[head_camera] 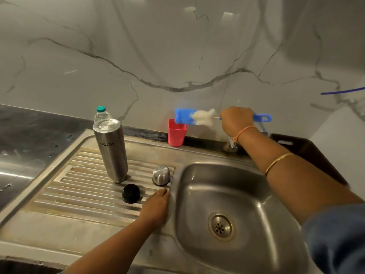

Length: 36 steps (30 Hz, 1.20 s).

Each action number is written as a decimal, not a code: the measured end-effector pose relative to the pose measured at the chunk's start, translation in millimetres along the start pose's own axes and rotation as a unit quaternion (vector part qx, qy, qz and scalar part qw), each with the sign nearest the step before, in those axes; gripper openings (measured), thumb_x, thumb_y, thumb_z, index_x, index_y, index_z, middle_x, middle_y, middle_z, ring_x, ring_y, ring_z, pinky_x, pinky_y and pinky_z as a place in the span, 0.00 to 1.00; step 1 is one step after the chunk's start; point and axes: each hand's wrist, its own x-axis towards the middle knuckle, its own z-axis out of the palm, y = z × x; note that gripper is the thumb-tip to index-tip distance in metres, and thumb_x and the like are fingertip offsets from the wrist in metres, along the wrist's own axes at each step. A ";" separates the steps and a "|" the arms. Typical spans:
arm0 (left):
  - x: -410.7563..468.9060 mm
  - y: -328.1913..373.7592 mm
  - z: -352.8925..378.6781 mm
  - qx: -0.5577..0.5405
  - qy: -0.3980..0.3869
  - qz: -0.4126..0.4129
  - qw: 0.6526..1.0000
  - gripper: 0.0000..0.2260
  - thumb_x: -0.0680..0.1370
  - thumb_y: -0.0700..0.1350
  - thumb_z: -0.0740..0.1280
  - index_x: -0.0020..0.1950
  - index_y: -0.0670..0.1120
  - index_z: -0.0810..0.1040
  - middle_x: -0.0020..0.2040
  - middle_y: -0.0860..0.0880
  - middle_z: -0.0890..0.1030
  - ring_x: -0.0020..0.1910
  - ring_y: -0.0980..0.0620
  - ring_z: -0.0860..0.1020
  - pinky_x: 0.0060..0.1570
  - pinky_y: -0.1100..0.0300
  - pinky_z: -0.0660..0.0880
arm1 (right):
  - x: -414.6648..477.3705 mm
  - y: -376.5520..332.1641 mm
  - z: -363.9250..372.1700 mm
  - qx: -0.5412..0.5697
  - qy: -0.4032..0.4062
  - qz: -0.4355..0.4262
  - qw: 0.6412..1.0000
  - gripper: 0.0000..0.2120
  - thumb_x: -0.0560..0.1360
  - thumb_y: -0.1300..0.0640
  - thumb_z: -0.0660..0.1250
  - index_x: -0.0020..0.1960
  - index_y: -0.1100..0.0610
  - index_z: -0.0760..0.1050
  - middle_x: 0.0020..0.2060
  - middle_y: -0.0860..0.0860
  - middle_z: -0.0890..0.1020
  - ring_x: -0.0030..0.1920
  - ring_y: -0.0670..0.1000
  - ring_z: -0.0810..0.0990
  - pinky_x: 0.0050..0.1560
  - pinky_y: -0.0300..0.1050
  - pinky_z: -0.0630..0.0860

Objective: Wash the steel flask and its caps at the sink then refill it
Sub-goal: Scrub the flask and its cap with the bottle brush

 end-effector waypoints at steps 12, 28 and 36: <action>7.3 -13.0 -5.8 0.046 0.015 0.024 0.999 0.20 0.81 0.50 0.56 0.74 0.54 0.64 0.76 0.55 0.62 0.64 0.49 0.74 0.56 0.56 0.73 | 73.8 -48.2 -33.7 -0.148 0.075 -0.069 0.984 0.06 0.77 0.57 0.61 0.43 0.56 0.76 0.41 0.54 0.81 0.53 0.59 0.76 0.71 0.64 0.50; 11.3 -35.0 6.0 -0.009 0.043 0.071 0.996 0.38 0.68 0.61 0.33 0.75 0.57 0.62 0.75 0.61 0.61 0.72 0.58 0.64 0.62 0.60 0.69 | 156.2 -82.1 19.5 -0.213 0.175 -0.142 0.951 0.07 0.75 0.56 0.65 0.47 0.54 0.83 0.49 0.53 0.79 0.65 0.59 0.70 0.69 0.67 0.43; 5.8 -35.7 5.2 -0.031 0.009 0.085 0.996 0.19 0.71 0.54 0.56 0.55 0.56 0.83 0.56 0.60 0.82 0.51 0.63 0.81 0.31 0.68 0.77 | 152.0 -73.6 45.4 -0.221 0.240 -0.112 0.938 0.09 0.74 0.59 0.67 0.53 0.55 0.79 0.63 0.55 0.74 0.71 0.59 0.63 0.62 0.73 0.31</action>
